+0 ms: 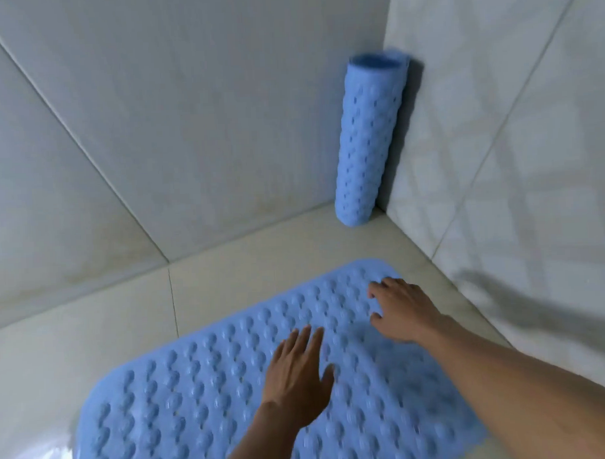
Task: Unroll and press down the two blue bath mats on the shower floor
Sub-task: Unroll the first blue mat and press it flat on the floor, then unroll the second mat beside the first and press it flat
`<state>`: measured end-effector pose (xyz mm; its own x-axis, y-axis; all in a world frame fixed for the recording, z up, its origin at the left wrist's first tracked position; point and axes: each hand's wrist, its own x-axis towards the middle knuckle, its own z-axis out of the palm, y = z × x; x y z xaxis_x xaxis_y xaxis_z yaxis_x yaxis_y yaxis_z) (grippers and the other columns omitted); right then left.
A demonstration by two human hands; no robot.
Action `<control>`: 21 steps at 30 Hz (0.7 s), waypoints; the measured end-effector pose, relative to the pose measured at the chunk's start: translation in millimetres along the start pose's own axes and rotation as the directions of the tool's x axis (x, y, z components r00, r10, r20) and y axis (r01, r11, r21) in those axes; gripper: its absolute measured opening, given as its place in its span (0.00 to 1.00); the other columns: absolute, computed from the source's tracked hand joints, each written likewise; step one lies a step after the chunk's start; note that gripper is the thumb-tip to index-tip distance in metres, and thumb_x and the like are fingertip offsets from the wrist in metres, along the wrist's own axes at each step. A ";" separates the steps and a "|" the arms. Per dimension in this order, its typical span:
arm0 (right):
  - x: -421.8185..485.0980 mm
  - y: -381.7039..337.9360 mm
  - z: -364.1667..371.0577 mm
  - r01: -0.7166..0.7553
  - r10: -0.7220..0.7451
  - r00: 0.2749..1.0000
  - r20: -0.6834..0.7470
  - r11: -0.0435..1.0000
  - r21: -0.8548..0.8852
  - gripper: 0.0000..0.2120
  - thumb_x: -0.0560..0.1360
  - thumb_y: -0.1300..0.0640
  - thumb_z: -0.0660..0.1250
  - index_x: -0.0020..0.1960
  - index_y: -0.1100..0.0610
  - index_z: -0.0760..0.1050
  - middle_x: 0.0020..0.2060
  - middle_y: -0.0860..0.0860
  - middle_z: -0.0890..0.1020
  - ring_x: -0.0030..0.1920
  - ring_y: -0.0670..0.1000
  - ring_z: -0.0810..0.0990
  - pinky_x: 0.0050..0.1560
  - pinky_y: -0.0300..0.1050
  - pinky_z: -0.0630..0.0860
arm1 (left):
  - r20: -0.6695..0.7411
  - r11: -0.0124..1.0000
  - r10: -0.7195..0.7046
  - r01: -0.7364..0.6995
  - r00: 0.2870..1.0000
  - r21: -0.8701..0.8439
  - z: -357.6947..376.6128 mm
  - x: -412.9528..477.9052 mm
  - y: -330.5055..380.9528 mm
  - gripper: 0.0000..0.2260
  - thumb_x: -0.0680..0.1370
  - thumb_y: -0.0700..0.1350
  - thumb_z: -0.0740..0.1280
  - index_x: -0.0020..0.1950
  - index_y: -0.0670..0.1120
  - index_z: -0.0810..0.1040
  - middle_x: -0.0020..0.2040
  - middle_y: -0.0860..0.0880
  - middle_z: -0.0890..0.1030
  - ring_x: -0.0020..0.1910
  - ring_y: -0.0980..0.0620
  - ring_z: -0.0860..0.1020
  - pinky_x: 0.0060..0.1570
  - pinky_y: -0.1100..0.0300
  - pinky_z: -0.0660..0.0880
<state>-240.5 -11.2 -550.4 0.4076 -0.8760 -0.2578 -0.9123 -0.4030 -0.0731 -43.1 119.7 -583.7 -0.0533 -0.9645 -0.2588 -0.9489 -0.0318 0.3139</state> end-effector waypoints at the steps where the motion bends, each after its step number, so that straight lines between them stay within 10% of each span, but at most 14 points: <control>1: 13.7 -3.1 -28.7 0.003 -0.002 0.999 -0.040 1.000 0.024 0.19 0.77 0.48 0.63 0.65 0.53 0.70 0.63 0.53 0.75 0.66 0.57 0.74 0.63 0.52 0.71 | -0.039 1.000 -0.002 0.002 0.999 0.015 -25.2 15.9 -4.5 0.31 0.84 0.60 0.54 0.83 0.52 0.46 0.84 0.49 0.50 0.82 0.49 0.50 0.80 0.53 0.49; 11: 126.5 22.2 -283.7 0.037 -0.015 0.854 -0.520 0.999 0.032 0.25 0.76 0.50 0.66 0.71 0.55 0.68 0.70 0.55 0.71 0.70 0.59 0.70 0.66 0.55 0.71 | -0.374 0.972 0.108 -0.019 0.921 0.233 -279.9 160.8 38.6 0.36 0.81 0.57 0.62 0.83 0.54 0.45 0.84 0.49 0.49 0.80 0.45 0.57 0.75 0.50 0.60; 17: 166.5 51.2 -306.6 -0.068 0.057 0.937 -0.345 0.997 -0.021 0.22 0.77 0.56 0.63 0.70 0.57 0.69 0.69 0.53 0.70 0.64 0.54 0.73 0.57 0.51 0.72 | -0.352 0.951 0.160 -0.047 0.922 0.307 -317.3 219.6 79.4 0.40 0.80 0.53 0.65 0.83 0.52 0.42 0.84 0.53 0.44 0.81 0.47 0.55 0.76 0.50 0.60; 21: 181.0 63.0 -282.8 -0.006 -0.002 0.940 -0.341 1.000 -0.023 0.22 0.78 0.58 0.62 0.71 0.57 0.65 0.67 0.55 0.72 0.71 0.56 0.67 0.68 0.56 0.71 | -0.320 0.938 0.199 -0.085 0.926 0.337 -311.2 245.8 104.8 0.41 0.80 0.48 0.66 0.83 0.52 0.39 0.84 0.55 0.42 0.80 0.49 0.54 0.75 0.51 0.61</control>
<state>-212.9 -270.0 -329.3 0.3983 -0.9132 0.0860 -0.9138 -0.4032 -0.0497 -58.9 -202.3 -330.1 -0.1390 -0.9836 0.1148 -0.9900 0.1408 0.0081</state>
